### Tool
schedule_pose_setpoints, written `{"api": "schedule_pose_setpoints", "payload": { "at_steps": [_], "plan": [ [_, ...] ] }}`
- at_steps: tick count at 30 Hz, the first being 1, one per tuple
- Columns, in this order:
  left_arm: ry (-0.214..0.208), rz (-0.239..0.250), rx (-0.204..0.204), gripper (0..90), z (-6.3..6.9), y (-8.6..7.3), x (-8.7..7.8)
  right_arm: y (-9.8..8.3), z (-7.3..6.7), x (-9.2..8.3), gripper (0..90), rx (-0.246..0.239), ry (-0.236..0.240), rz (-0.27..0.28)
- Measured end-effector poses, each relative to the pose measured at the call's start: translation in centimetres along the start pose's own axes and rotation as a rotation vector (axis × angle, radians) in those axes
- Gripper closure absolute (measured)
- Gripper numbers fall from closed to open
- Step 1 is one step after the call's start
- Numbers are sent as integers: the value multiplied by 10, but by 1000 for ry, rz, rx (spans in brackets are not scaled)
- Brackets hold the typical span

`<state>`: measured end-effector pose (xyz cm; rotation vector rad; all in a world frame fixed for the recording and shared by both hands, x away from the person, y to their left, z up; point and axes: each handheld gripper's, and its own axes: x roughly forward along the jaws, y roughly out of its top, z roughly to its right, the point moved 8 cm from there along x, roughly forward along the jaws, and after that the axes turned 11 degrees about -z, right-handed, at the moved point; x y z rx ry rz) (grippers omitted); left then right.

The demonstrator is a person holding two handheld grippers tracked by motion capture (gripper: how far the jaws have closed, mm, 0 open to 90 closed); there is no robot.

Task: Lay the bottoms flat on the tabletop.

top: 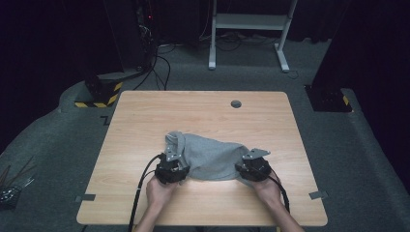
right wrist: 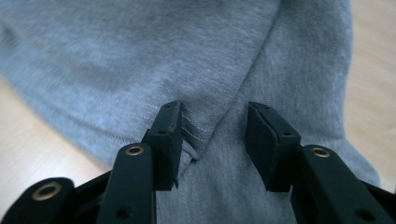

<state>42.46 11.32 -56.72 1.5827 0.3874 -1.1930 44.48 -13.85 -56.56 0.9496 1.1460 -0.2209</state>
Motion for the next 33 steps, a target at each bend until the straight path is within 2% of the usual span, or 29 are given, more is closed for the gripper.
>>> {"api": "schedule_pose_setpoints", "payload": {
  "at_steps": [1,2,3,6,9,11,13,15,17,19,21,22,23,25,28,29,30,31,33],
  "plan": [
    [35,-1,-2,534,-4,4,4,3,2,2,567,9,-7,1],
    [46,5,-9,516,-5,6,4,7,6,5,567,21,-13,-1],
    [47,18,-22,495,-6,7,2,9,8,6,566,29,-16,-4],
    [41,63,1,406,-1,3,-12,11,13,3,540,61,-14,1],
    [14,98,6,370,4,-9,-29,6,9,-9,540,48,-16,46],
    [-4,83,18,352,10,-19,-31,2,3,-18,549,32,-13,73],
    [4,65,40,345,14,-23,-25,-2,-5,-24,564,21,11,101],
    [9,54,37,351,15,-22,-17,-4,-11,-24,567,4,25,100],
    [21,49,24,381,13,-16,-7,-2,-15,-17,569,-7,26,74],
    [13,43,15,471,11,-10,1,0,-14,-6,596,-7,26,47],
    [-13,35,6,606,11,-5,4,2,-11,4,689,8,38,22],
    [-31,40,6,708,11,-2,1,4,-9,7,773,9,56,26],
    [-40,50,3,750,11,0,-4,6,-9,5,829,1,70,35],
    [-54,75,-3,784,10,1,-16,8,-11,-3,865,-21,75,52],
    [-69,112,-5,790,6,0,-42,11,-18,-28,872,-66,79,112],
    [-75,120,0,790,5,-4,-55,11,-20,-35,872,-79,81,124],
    [-74,116,6,790,4,-7,-62,10,-26,-48,873,-106,85,146],
    [-82,103,6,789,5,-11,-68,9,-29,-54,873,-121,90,154],
    [-93,45,11,785,6,-28,-77,5,-41,-65,869,-158,120,164]
  ]
}}
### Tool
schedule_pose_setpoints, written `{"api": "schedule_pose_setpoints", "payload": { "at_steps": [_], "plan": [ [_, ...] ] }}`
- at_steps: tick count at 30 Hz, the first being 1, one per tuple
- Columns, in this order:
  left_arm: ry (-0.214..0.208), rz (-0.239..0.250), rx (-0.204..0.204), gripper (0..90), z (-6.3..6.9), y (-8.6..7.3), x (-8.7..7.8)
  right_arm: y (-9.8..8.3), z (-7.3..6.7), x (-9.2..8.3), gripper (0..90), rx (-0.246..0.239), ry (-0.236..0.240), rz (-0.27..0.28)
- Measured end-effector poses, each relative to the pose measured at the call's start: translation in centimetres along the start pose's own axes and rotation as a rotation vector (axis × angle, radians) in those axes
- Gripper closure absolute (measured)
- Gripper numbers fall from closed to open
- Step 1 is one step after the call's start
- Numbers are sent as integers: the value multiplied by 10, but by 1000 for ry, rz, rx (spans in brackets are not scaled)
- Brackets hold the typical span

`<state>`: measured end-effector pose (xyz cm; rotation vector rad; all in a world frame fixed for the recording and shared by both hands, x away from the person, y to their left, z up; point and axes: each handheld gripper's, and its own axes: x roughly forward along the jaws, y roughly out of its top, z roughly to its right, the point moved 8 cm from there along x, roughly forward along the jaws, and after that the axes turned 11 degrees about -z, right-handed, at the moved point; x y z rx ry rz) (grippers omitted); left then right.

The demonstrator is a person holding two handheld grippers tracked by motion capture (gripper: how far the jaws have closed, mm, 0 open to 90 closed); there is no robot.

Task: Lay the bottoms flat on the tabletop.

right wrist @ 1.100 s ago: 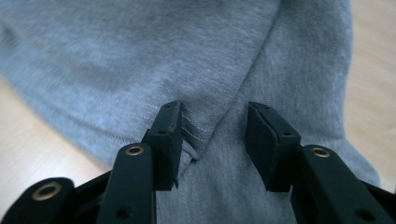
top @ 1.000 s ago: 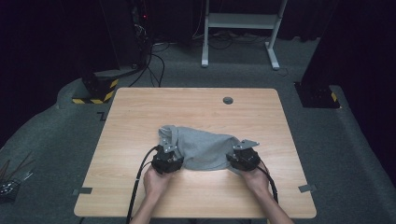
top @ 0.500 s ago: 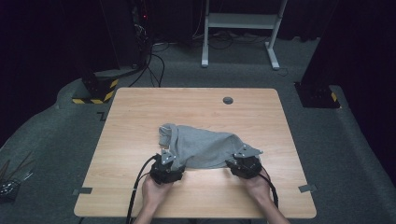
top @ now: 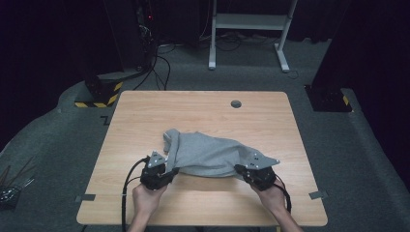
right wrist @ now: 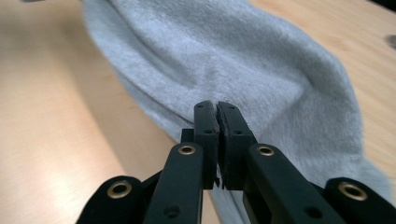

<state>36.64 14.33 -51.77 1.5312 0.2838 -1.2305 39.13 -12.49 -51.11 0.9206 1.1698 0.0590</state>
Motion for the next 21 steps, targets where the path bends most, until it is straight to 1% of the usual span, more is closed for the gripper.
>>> {"api": "schedule_pose_setpoints", "payload": {
  "at_steps": [1,2,3,4,5,6,8,9,10,11,12,14,16,17,19,20,21],
  "plan": [
    [0,-23,1,779,0,-5,0,-3,-8,0,862,-8,37,-8],
    [1,-57,0,772,0,-12,3,-6,-13,3,851,-14,68,-19],
    [5,-87,-7,755,-1,-18,6,-10,-17,9,811,-26,90,-39],
    [21,-110,-8,727,-4,-22,9,-14,-19,15,757,-39,81,-60],
    [29,-118,-17,687,-5,-25,10,-17,-17,20,707,-32,66,-76],
    [34,-114,-29,648,-8,-26,11,-18,-15,22,676,-18,64,-72],
    [14,-85,-56,550,-8,-25,12,-16,-6,20,626,45,70,-24],
    [8,-73,-68,510,-7,-23,13,-16,1,16,602,78,52,-3],
    [11,-70,-62,500,-7,-22,15,-16,7,15,592,90,20,-5],
    [20,-68,-55,500,-7,-19,17,-17,11,16,587,96,-3,-13],
    [25,-68,-54,506,-7,-17,21,-19,16,19,583,106,-25,-33],
    [33,-74,-53,558,-9,-10,32,-25,24,26,583,132,-42,-72],
    [30,-80,-63,637,-11,-3,43,-31,32,38,589,154,-60,-115],
    [35,-83,-64,661,-13,1,49,-33,35,43,592,163,-73,-136],
    [61,-98,-59,695,-18,9,57,-37,43,53,587,158,-108,-175],
    [71,-107,-59,705,-20,15,63,-37,49,56,587,170,-112,-149],
    [83,-116,-53,711,-22,20,66,-37,60,58,585,216,-122,-134]
  ]
}}
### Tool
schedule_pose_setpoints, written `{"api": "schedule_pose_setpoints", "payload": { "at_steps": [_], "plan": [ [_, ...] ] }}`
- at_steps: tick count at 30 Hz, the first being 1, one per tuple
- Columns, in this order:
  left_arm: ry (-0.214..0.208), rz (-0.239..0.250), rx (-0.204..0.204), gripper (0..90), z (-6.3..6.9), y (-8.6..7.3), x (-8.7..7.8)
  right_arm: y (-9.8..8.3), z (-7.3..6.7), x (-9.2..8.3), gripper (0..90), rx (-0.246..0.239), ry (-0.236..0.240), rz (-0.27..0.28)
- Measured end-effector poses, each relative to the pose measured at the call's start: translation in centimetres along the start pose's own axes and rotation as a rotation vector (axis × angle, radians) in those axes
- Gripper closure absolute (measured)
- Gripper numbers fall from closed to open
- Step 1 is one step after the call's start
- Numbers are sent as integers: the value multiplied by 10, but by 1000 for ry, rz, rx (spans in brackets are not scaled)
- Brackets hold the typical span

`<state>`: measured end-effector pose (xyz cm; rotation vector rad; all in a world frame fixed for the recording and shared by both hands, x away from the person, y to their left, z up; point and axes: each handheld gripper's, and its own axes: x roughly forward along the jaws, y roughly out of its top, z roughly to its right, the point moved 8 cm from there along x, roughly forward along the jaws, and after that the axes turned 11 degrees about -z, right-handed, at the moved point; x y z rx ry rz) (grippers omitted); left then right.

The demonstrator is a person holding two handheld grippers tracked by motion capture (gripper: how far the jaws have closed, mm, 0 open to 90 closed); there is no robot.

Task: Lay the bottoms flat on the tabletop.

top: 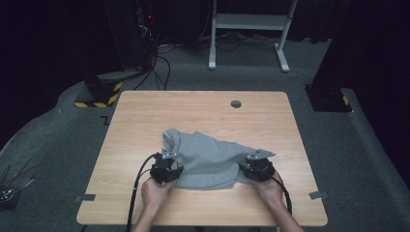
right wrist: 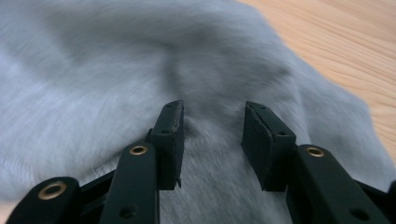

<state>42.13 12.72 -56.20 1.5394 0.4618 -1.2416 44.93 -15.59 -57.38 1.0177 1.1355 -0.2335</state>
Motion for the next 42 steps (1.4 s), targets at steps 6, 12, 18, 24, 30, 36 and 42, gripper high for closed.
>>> {"api": "schedule_pose_setpoints", "payload": {
  "at_steps": [6,12,18,24,30,36,42],
  "plan": [
    [0,33,-7,721,-1,17,2,-3,9,-10,588,24,-23,-1],
    [-46,76,8,839,6,11,-19,-13,2,-11,876,-30,27,-30],
    [-67,141,2,859,-2,2,-61,-14,-2,-38,889,-68,34,25],
    [-78,109,-51,858,-10,-21,-77,-28,1,-76,886,-74,37,84],
    [-104,-67,-69,743,-5,-50,-53,-43,-25,-65,779,-131,138,29],
    [-40,14,-72,502,-5,-32,-55,0,-9,-61,587,-48,69,133],
    [-32,-9,-79,670,-11,-19,-29,26,12,-20,568,15,32,27]
  ]
}}
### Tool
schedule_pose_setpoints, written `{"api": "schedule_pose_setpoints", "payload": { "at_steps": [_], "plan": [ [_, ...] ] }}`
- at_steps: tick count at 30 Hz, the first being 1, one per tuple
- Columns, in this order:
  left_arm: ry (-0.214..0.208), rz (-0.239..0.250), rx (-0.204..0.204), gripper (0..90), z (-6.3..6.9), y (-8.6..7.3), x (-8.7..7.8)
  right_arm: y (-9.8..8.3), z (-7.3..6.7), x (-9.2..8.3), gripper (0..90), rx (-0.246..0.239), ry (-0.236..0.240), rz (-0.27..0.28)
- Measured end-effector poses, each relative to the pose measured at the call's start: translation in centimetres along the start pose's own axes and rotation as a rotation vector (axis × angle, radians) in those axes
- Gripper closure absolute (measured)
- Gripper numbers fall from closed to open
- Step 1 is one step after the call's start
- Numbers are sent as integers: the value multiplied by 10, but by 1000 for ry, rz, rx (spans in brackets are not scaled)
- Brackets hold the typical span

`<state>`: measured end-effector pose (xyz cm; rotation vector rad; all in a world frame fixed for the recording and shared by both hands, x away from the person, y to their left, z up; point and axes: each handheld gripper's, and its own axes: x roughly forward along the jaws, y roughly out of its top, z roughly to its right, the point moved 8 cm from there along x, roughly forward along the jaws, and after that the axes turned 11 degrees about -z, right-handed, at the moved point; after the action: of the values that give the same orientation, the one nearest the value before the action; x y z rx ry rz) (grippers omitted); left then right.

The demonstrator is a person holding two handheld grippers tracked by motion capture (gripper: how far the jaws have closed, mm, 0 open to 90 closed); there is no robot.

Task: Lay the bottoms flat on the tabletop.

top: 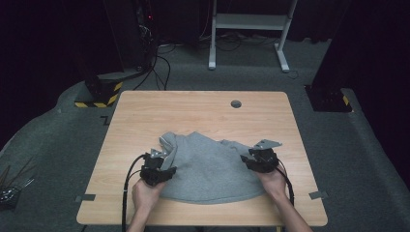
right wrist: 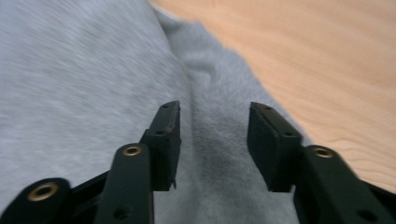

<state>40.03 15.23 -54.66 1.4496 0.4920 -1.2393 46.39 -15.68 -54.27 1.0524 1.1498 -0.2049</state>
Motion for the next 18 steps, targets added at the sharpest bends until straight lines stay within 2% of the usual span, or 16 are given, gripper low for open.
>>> {"api": "schedule_pose_setpoints", "payload": {
  "at_steps": [1,3,4,5,7,9,10,11,13,14,15,16,18],
  "plan": [
    [-4,-4,13,736,0,-2,2,-1,1,8,631,-2,8,-31],
    [-5,-8,20,827,1,-7,2,-7,-3,20,789,-45,41,-96],
    [9,-20,31,845,-2,-12,0,-11,-6,23,849,-69,45,-112],
    [20,-31,34,858,-5,-17,-1,-15,-10,22,881,-87,48,-93],
    [34,-46,33,867,-12,-26,-4,-24,-15,15,890,-122,44,-91],
    [58,-66,39,868,-21,-36,-6,-34,-18,8,889,-136,60,-96],
    [50,-70,32,864,-21,-38,-6,-40,-20,3,886,-140,71,-102],
    [71,-77,26,845,-23,-40,-5,-42,-20,1,882,-144,72,-104],
    [85,-48,21,696,-23,-36,-7,-42,-21,-5,828,-158,49,-91],
    [91,-15,15,632,-22,-32,-10,-39,-21,-8,809,-148,41,-72],
    [91,39,17,567,-17,-25,-14,-34,-18,-11,782,-131,37,-40],
    [91,68,24,517,-14,-21,-17,-26,-15,-15,755,-101,32,-13],
    [88,116,53,475,-4,-11,-22,-13,-12,-16,731,-83,24,11]
  ]
}}
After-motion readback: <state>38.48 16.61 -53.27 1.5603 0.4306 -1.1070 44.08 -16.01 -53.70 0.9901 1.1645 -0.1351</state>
